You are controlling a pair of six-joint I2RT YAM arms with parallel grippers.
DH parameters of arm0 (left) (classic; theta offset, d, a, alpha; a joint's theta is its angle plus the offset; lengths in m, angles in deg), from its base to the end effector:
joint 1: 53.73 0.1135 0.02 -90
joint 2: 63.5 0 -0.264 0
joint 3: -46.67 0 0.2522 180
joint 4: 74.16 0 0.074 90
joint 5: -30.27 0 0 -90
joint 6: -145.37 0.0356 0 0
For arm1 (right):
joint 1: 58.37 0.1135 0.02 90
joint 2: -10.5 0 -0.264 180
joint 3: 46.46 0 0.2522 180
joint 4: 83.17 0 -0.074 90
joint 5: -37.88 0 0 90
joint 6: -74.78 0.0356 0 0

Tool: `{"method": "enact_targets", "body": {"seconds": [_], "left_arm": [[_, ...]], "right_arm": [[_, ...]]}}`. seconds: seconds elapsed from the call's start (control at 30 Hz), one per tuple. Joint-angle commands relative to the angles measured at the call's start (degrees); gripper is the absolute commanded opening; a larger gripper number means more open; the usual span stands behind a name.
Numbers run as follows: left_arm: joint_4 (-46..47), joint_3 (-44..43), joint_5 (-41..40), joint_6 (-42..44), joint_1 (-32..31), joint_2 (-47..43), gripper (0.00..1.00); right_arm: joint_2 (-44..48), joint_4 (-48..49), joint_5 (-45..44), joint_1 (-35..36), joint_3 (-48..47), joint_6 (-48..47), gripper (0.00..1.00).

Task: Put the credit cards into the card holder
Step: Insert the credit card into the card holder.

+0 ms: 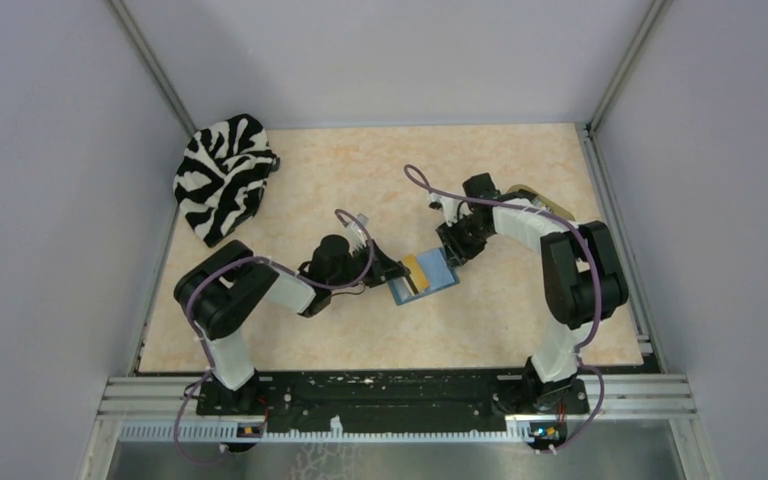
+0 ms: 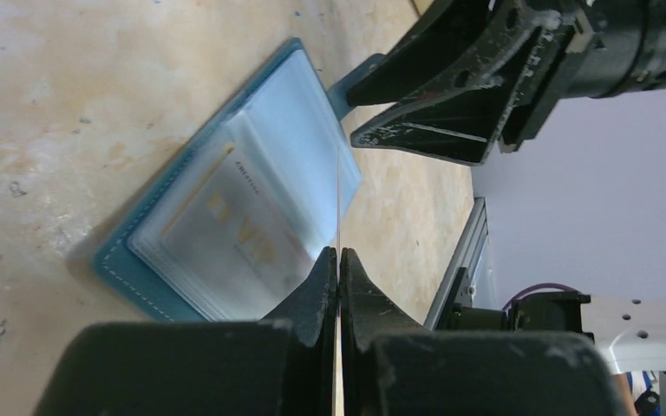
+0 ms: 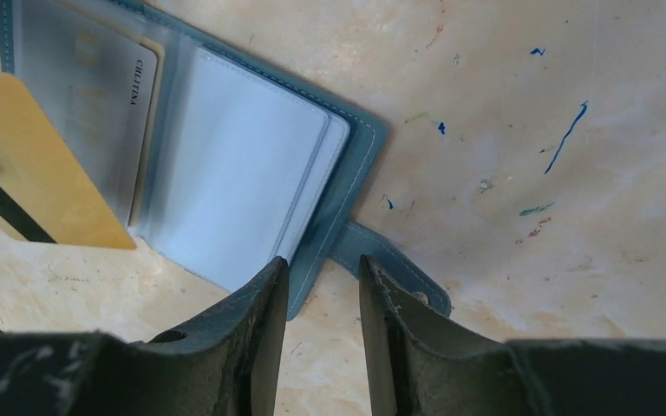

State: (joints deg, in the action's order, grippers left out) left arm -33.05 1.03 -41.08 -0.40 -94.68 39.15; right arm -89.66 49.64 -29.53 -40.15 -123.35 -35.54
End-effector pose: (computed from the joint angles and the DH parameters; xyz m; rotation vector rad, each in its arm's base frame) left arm 0.2333 -0.2175 0.1300 -0.0126 2.1082 -1.4087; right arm 0.3130 0.1174 0.1730 -0.9954 2.5610 0.5397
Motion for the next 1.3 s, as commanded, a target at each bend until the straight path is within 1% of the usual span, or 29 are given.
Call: {"method": "enact_targets", "body": {"seconds": [0.0,0.27,0.43,0.83,1.27], "left_arm": [[-0.48,-2.32,0.96,-2.25,0.47,2.17,0.00],[-8.15,-4.33,-0.19,-1.55,0.61,2.69,0.00],[-9.50,-4.58,-1.27,-1.75,0.61,2.77,0.00],[-9.41,-5.77,-1.55,-3.81,0.61,4.96,0.00],[-5.54,-3.32,-3.15,-11.10,0.61,7.15,0.00]], "right_arm": [[-0.56,-0.85,-0.64,0.51,-2.53,0.36,0.35],[-1.08,-1.22,-0.73,0.50,-2.72,0.38,0.35],[-1.18,-1.41,-0.57,0.55,-2.79,0.41,0.35],[-1.34,-1.55,-0.53,0.72,-2.87,0.37,0.35],[-1.82,-1.79,-0.62,1.04,-2.88,0.29,0.34]]}}
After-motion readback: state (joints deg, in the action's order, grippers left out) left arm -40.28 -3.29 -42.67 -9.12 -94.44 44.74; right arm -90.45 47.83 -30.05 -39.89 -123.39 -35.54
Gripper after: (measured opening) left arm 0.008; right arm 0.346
